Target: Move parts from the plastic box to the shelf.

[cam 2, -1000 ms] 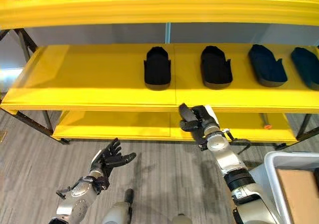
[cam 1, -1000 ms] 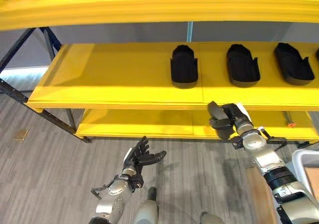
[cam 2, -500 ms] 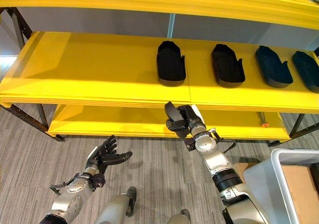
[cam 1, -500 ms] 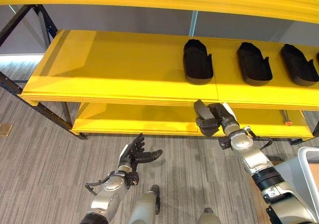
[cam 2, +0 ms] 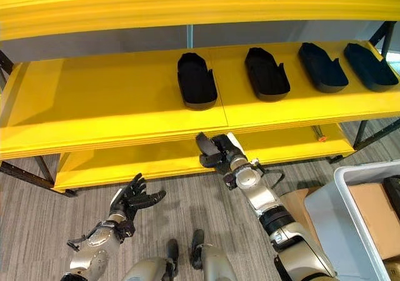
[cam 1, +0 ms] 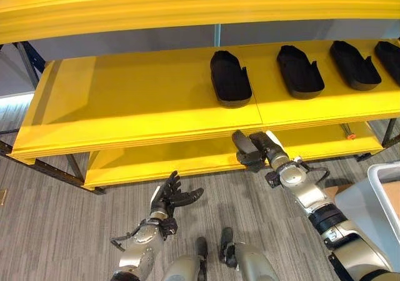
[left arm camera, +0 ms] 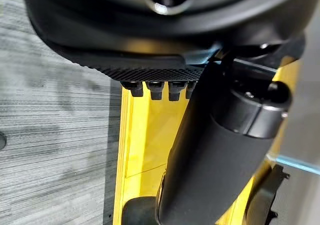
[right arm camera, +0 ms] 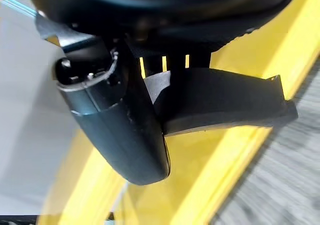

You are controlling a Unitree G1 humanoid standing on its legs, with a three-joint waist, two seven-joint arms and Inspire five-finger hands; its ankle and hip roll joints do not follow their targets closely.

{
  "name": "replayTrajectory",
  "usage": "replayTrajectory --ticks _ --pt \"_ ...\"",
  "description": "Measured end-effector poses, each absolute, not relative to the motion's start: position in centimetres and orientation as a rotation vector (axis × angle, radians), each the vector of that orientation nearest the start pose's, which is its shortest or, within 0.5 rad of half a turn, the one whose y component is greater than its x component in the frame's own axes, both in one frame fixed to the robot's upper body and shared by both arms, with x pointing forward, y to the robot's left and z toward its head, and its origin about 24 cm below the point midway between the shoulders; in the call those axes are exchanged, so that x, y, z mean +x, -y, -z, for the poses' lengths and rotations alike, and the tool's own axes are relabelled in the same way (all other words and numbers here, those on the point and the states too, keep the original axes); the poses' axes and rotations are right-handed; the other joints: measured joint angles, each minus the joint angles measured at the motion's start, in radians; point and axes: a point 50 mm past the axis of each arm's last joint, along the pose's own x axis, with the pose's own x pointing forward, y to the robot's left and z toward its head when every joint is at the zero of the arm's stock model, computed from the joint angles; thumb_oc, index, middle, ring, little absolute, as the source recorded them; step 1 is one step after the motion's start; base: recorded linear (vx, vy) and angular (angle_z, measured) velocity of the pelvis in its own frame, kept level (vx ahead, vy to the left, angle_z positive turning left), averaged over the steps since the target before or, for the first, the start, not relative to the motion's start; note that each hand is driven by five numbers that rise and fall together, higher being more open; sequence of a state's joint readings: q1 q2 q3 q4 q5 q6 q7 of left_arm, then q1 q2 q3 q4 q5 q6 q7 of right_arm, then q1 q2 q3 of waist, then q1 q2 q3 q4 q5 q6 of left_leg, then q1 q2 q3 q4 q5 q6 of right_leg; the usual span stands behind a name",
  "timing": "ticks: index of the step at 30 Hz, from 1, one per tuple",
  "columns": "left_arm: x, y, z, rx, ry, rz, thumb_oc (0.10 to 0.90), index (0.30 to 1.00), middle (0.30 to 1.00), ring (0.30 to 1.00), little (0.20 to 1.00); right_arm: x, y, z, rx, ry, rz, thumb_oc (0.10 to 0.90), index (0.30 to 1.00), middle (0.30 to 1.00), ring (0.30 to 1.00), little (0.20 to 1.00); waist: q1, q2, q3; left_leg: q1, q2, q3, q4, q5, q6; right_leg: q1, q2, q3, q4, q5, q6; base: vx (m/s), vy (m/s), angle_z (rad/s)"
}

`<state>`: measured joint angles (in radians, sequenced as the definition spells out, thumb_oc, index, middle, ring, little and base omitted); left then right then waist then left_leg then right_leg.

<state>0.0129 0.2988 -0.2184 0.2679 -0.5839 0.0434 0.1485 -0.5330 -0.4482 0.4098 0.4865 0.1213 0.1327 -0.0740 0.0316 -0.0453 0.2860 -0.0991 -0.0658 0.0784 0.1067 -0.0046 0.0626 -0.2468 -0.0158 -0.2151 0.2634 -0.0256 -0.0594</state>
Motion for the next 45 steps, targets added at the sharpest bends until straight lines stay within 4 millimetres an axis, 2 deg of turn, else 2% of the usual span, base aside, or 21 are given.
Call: replayTrajectory --ticks 5,6,8,9,10,13,15,16,17,18,19,20,21,23,24,25,27,28,29,34,45 --pt "23.3 -18.5 2.8 -0.234 -0.393 -0.083 0.9 1.0 1.0 1.0 1.0 34.2 17.2 -6.1 -0.531 -0.155 -0.167 0.4 0.3 0.3 0.3 0.3 0.0 0.048 -0.006 0.054 0.018 -0.033 -0.038 0.003 -0.015 0.066 0.025 -0.016 -0.055 -0.001 -0.009 0.1 -0.096 0.05" --pt "23.1 -18.6 2.9 -0.239 -0.398 -0.09 0.9 1.0 1.0 1.0 1.0 34.1 17.2 -6.0 -0.532 -0.158 -0.172 0.4 0.3 0.3 0.3 0.3 0.0 0.058 -0.006 0.047 0.025 -0.032 -0.025 0.005 -0.043 0.068 0.031 -0.016 -0.053 -0.018 -0.008 0.01 -0.121 0.02" --pt "23.0 -18.6 3.0 -0.248 -0.397 -0.091 0.9 1.0 1.0 1.0 1.0 33.8 17.6 -5.5 -0.537 -0.178 -0.167 0.4 0.3 0.3 0.3 0.3 0.003 0.054 -0.004 -0.014 0.008 -0.038 0.1 0.003 -0.068 0.07 0.009 -0.019 -0.055 -0.028 -0.029 -0.06 -0.072 0.17" --pt "22.7 -18.5 3.3 -0.252 -0.411 -0.091 0.9 1.0 1.0 1.0 1.0 33.8 18.2 -5.6 -0.552 -0.183 -0.157 0.4 0.3 0.3 0.3 0.3 0.007 0.056 -0.004 -0.085 -0.014 -0.052 0.223 0.03 -0.11 0.071 -0.016 -0.025 -0.049 -0.022 -0.047 -0.01 -0.052 0.16" --pt "22.2 -18.5 3.6 -0.254 -0.426 -0.098 0.9 1.0 1.0 1.0 1.0 33.8 18.5 -5.7 -0.562 -0.182 -0.151 0.4 0.3 0.3 0.3 0.3 0.016 0.065 0.001 -0.124 -0.017 -0.085 0.314 0.017 -0.127 0.086 -0.021 -0.02 -0.056 -0.02 -0.057 0.0 0.0 0.0" --pt "21.8 -18.9 3.9 -0.252 -0.438 -0.117 0.9 1.0 1.0 1.0 1.0 33.8 18.3 -5.6 -0.56 -0.184 -0.159 0.4 0.3 0.3 0.3 0.3 0.028 0.068 0.003 -0.121 0.035 -0.139 0.341 0.01 -0.123 0.102 -0.009 -0.015 -0.066 -0.02 -0.057 0.08 0.044 -0.1" --pt "22.5 -19.5 3.4 -0.245 -0.415 -0.129 0.9 1.0 1.0 1.0 1.0 33.9 17.6 -5.7 -0.545 -0.174 -0.167 0.4 0.3 0.3 0.3 0.3 0.024 0.032 0.024 -0.064 0.271 -0.213 0.111 0.049 -0.186 0.117 0.023 -0.01 -0.075 -0.026 -0.05 0.15 0.198 -0.03" --pt "22.6 -19.4 3.4 -0.245 -0.414 -0.125 0.9 1.0 1.0 1.0 1.0 34.0 17.6 -5.7 -0.544 -0.173 -0.167 0.4 0.3 0.3 0.3 0.3 0.022 0.026 0.026 -0.046 0.325 -0.235 0.047 0.057 -0.197 0.117 0.03 0.003 -0.077 -0.024 -0.021 0.15 0.27 -0.16" --pt "22.6 -19.4 3.4 -0.239 -0.418 -0.121 0.9 1.0 1.0 1.0 1.0 34.0 17.5 -5.6 -0.536 -0.175 -0.162 0.4 0.3 0.3 0.3 0.3 0.022 0.027 0.026 -0.032 0.35 -0.251 -0.01 0.066 -0.199 0.115 0.035 0.009 -0.086 -0.039 0.08 0.17 0.278 -0.41" --pt "22.5 -18.8 3.0 -0.262 -0.399 -0.112 0.9 1.0 1.0 1.0 1.0 34.2 17.7 -6.1 -0.551 -0.162 -0.157 0.4 0.3 0.3 0.3 0.3 0.019 0.061 0.028 -0.005 0.439 -0.292 -0.146 0.068 -0.231 0.041 -0.008 0.0 0.172 -0.184 0.019 0.13 0.206 -0.03" --pt "23.1 -18.1 3.0 -0.273 -0.395 -0.087 0.9 1.0 1.0 1.0 1.0 34.1 18.7 -6.2 -0.569 -0.172 -0.137 0.4 0.3 0.3 0.3 0.3 0.0 0.071 0.038 -0.024 0.456 -0.261 -0.116 0.071 -0.25 0.071 -0.015 0.034 0.18 -0.194 -0.007 0.12 0.194 0.13" --pt "23.0 -17.7 3.3 -0.283 -0.41 -0.083 0.9 1.0 1.0 1.0 1.0 33.9 19.3 -5.9 -0.574 -0.188 -0.12 0.4 0.3 0.3 0.3 0.3 -0.001 0.087 0.031 -0.041 0.455 -0.24 -0.1 0.063 -0.246 0.078 -0.015 0.03 0.164 -0.196 0.018 0.05 0.136 0.25" --pt "22.5 -17.7 3.5 -0.287 -0.421 -0.086 0.9 1.0 1.0 1.0 1.0 33.7 19.4 -5.7 -0.573 -0.197 -0.122 0.4 0.3 0.3 0.3 0.3 0.004 0.091 0.021 -0.032 0.431 -0.214 -0.106 0.068 -0.239 0.079 -0.012 0.035 0.151 -0.184 -0.015 0.11 0.26 -0.13" --pt "22.1 -17.8 3.9 -0.301 -0.441 -0.093 0.9 1.0 1.0 1.0 1.0 33.2 20.3 -5.5 -0.547 -0.201 -0.088 0.4 0.3 0.3 0.3 0.3 -0.001 0.104 0.014 -0.021 0.349 -0.182 -0.09 0.098 -0.212 0.083 -0.014 0.032 0.126 -0.168 0.001 0.09 0.19 -0.06" --pt "22.0 -17.8 4.0 -0.305 -0.443 -0.094 0.9 1.0 1.0 1.0 1.0 33.0 20.8 -5.2 -0.538 -0.214 -0.07 0.4 0.3 0.3 0.3 0.3 0.0 0.108 0.012 -0.021 0.311 -0.168 -0.072 0.123 -0.182 0.082 -0.018 0.026 0.124 -0.166 0.009 0.06 0.13 0.35" --pt "22.1 -17.8 3.9 -0.3 -0.442 -0.089 0.9 1.0 1.0 1.0 1.0 32.6 21.4 -4.9 -0.532 -0.229 -0.05 0.4 0.3 0.3 0.3 0.3 -0.011 0.115 0.007 -0.023 0.296 -0.133 -0.063 0.126 -0.178 0.083 -0.023 0.007 0.134 -0.173 0.022 0.07 0.188 0.49" --pt "22.4 -17.9 3.7 -0.297 -0.431 -0.091 0.9 1.0 1.0 1.0 1.0 32.3 21.7 -4.4 -0.527 -0.251 -0.034 0.4 0.3 0.3 0.3 0.3 0.008 0.092 0.005 -0.026 0.258 -0.133 -0.07 0.128 -0.185 0.066 -0.067 0.012 0.149 -0.184 0.046 0.04 0.171 0.25" --pt "22.2 -18.2 3.8 -0.29 -0.437 -0.096 0.9 1.0 1.0 1.0 1.0 32.1 21.3 -4.1 -0.514 -0.258 -0.052 0.4 0.3 0.3 0.3 0.3 0.027 0.091 0.004 -0.021 0.216 -0.126 -0.068 0.124 -0.183 0.063 -0.108 0.038 0.156 -0.185 0.083 0.02 0.155 -0.05" --pt "22.1 -18.3 3.8 -0.285 -0.438 -0.098 0.9 1.0 1.0 1.0 1.0 32.0 21.0 -3.9 -0.504 -0.261 -0.06 0.4 0.3 0.3 0.3 0.3 0.028 0.092 0.004 -0.021 0.199 -0.12 -0.066 0.117 -0.173 0.063 -0.126 0.04 0.156 -0.184 0.093 0.03 0.195 -0.03" --pt "22.3 -18.9 3.6 -0.259 -0.431 -0.099 0.9 1.0 1.0 1.0 1.0 32.0 18.6 -3.5 -0.451 -0.245 -0.118 0.4 0.3 0.3 0.3 0.3 0.046 0.089 0.001 -0.021 0.154 -0.087 -0.056 0.083 -0.159 0.061 -0.172 0.071 0.142 -0.169 0.141 0.01 0.09 -0.05" --pt "22.0 -19.0 3.8 -0.249 -0.439 -0.1 0.9 1.0 1.0 1.0 1.0 31.9 17.0 -3.2 -0.437 -0.242 -0.162 0.4 0.3 0.3 0.3 0.3 0.057 0.028 -0.025 -0.026 0.156 -0.079 -0.051 0.077 -0.144 0.068 -0.164 0.076 0.109 -0.148 0.145 0.0 0.044 -0.03"
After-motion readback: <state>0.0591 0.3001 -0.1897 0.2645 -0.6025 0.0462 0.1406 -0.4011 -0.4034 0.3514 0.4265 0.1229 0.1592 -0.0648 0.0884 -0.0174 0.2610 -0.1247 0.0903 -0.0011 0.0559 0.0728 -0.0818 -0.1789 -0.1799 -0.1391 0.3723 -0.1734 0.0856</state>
